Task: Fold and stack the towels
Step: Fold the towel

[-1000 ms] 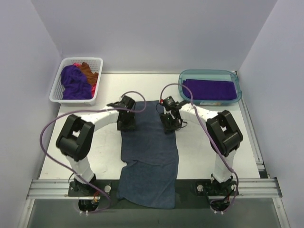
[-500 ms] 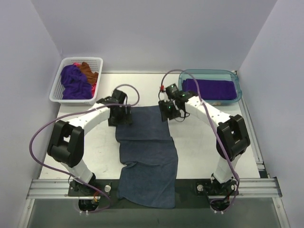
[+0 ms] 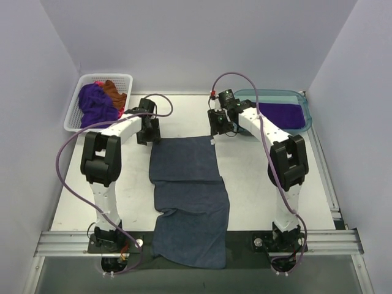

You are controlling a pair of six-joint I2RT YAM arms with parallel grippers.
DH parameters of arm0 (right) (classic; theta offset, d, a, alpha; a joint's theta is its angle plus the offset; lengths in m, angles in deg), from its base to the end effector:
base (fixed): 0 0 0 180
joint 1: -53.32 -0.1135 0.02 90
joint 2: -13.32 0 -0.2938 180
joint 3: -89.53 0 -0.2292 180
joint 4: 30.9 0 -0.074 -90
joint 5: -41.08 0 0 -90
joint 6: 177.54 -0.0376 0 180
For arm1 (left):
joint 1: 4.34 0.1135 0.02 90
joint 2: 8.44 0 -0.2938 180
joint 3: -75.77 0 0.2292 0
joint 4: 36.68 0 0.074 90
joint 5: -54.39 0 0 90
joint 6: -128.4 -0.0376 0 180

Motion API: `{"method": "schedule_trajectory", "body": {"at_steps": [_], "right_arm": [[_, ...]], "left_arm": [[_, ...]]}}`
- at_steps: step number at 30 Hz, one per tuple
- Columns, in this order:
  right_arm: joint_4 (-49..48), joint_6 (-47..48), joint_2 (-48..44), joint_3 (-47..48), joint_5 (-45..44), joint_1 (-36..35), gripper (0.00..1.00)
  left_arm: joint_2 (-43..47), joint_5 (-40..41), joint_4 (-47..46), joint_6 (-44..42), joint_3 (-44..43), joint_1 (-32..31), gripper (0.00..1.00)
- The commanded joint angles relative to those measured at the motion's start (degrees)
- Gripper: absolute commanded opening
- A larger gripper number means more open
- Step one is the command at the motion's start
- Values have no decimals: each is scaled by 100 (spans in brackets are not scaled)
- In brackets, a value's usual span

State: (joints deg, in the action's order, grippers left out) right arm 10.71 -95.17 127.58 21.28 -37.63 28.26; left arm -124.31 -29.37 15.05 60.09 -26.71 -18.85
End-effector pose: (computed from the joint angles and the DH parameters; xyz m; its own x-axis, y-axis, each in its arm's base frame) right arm 0.4039 0.1970 0.2941 -0.6971 -0.1822 -0.6934 -0.4541 0.8606 0.2304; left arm 0.4057 -0.1008 0.2237 -0.8918 -0.1487 -0.4274 -0.1343 0.9889 -0.0639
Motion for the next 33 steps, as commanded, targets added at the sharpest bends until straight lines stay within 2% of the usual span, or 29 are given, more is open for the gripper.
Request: {"method": "schedule_trajectory", "body": {"at_steps": [1, 10, 21, 33], "right_arm": [[151, 175, 237, 440, 93, 27, 38], [90, 175, 949, 854, -171, 19, 38], [81, -53, 1634, 1232, -654, 19, 38], [99, -256, 2109, 1426, -663, -25, 38]], "left_arm": [[-259, -88, 36, -218, -374, 44, 62], [-638, -9, 1, -262, -322, 61, 56], [-700, -9, -61, -271, -181, 53, 55], [-691, -97, -149, -244, -94, 44, 55]]}}
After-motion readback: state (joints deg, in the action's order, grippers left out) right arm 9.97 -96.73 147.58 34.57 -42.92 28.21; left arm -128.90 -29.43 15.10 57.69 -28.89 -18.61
